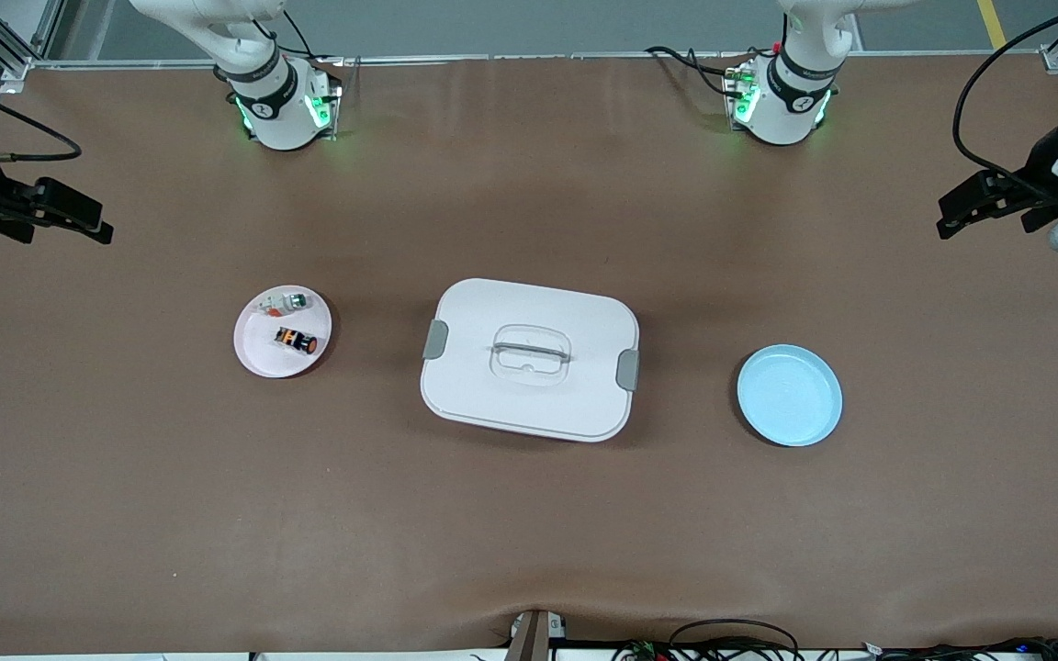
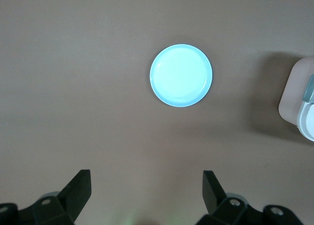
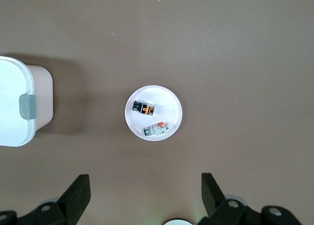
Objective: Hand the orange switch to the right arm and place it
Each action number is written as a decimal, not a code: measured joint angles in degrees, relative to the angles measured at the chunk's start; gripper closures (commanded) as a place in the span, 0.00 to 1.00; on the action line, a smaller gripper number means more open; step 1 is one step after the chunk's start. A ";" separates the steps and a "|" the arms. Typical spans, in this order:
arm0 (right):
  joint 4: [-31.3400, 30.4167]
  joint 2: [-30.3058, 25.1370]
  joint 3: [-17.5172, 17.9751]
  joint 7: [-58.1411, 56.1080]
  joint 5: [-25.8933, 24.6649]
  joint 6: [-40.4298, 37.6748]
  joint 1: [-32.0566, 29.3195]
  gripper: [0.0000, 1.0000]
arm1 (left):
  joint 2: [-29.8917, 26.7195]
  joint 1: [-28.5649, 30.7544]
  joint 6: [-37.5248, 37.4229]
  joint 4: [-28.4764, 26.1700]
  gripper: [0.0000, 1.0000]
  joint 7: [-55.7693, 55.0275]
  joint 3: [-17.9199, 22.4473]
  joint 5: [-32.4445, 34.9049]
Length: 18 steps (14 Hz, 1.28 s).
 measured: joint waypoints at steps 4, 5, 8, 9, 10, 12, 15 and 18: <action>-0.13 -0.02 -0.57 0.00 0.00 2.45 -0.31 0.00 | -0.61 0.01 -0.52 0.00 0.00 0.00 0.00 0.00; -0.17 -0.02 -0.69 0.00 0.00 3.06 -0.47 0.00 | -0.70 0.01 -0.63 0.00 0.00 0.00 0.00 0.00; -0.22 -0.02 -0.76 0.00 0.00 3.88 -0.56 0.00 | -0.76 0.01 -1.04 0.00 0.00 0.00 0.00 0.00; -0.22 -0.02 -0.76 -0.01 -0.01 3.89 -0.56 0.00 | -0.77 0.01 -1.09 0.00 0.00 0.00 0.00 0.00; -0.22 -0.02 -0.76 -0.01 -0.03 3.89 -0.56 0.00 | -0.78 0.01 -1.12 0.00 0.00 0.00 0.00 0.00; -0.22 -0.04 -0.76 -0.01 -0.06 3.89 -0.56 0.00 | -0.81 0.00 -1.14 0.03 0.00 0.00 -0.05 0.00; -0.23 -0.05 -0.75 -0.04 -0.50 3.90 -0.56 0.00 | -0.92 -0.11 -1.14 0.74 0.00 0.00 -0.39 0.00; -0.26 -0.05 -0.67 -0.12 -2.13 4.02 -0.55 0.00 | -0.97 -0.26 -1.14 1.13 0.00 0.03 -0.67 0.00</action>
